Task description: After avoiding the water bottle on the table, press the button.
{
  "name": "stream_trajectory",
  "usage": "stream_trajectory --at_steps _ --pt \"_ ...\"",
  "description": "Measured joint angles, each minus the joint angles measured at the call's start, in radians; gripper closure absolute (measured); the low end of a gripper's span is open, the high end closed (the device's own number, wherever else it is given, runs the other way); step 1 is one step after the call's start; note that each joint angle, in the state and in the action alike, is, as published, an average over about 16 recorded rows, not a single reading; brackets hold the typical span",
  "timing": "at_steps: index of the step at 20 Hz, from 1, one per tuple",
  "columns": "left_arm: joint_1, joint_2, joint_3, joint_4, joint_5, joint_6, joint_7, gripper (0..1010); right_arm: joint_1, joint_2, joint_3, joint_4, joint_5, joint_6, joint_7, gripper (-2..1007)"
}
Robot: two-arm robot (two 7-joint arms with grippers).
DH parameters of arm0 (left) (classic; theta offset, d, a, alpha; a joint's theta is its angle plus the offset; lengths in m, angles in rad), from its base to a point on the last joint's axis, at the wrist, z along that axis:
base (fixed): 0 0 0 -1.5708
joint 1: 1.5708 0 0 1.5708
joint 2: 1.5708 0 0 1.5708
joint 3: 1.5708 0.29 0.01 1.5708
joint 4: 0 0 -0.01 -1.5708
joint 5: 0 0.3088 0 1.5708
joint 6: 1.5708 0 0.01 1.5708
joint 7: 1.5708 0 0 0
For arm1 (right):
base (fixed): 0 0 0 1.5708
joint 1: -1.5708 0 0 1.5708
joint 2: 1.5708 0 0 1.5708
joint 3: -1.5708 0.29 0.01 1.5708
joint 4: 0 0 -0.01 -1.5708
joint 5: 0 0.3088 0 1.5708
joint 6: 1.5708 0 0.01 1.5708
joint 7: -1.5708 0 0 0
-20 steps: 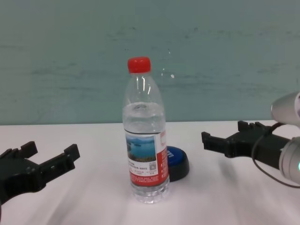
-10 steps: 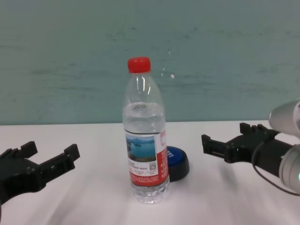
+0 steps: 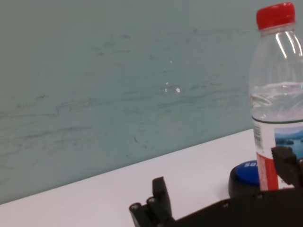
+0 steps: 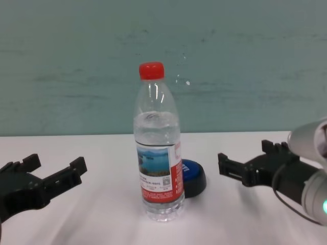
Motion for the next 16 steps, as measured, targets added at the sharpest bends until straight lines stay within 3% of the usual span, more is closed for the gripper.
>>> stream_trajectory --at_steps 8,16 --pt "0.0 0.0 0.0 0.0 0.0 0.0 0.0 0 -0.043 -0.025 0.013 -0.027 -0.025 0.001 -0.022 1" --pt "0.0 0.0 0.0 0.0 0.0 0.0 0.0 0 -0.057 -0.034 0.017 -0.034 -0.032 0.001 -0.029 1"
